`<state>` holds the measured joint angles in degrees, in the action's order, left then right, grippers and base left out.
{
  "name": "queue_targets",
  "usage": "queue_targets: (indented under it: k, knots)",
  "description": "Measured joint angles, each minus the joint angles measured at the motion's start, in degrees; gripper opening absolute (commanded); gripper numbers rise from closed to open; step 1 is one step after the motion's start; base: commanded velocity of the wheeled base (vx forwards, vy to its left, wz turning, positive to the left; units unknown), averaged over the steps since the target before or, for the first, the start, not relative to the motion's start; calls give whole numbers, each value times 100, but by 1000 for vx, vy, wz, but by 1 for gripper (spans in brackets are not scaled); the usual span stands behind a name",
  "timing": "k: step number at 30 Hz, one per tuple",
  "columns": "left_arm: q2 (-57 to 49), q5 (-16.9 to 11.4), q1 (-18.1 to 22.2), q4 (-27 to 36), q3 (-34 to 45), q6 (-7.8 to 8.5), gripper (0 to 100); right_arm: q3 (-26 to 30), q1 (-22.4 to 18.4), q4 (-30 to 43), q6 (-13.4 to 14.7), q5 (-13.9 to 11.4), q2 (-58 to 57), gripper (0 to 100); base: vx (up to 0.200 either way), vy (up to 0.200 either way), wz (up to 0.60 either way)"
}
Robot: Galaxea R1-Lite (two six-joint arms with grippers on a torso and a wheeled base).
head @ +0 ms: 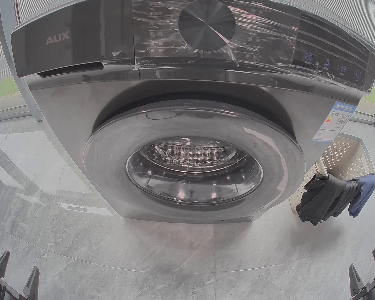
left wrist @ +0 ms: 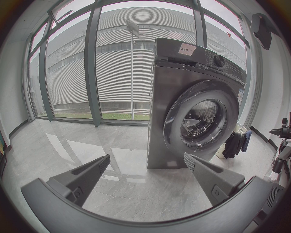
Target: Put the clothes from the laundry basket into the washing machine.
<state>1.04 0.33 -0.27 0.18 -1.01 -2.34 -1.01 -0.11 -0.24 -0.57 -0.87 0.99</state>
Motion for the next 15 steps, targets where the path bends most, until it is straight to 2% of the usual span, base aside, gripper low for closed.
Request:
queue_targets:
  k: [2,5,14,15]
  knots:
    - [0,0,0,0,0,2,100,0,1,0,-2,0,-2,100,0,0,0]
    - [0,-1,0,0,0,7,100,0,0,0,-2,0,-2,100,200,0,0]
    - [0,-1,0,0,0,7,100,0,-7,0,4,-6,-2,100,0,0,0]
    - [0,0,0,0,0,10,100,0,-7,2,6,-6,0,100,0,-200,0]
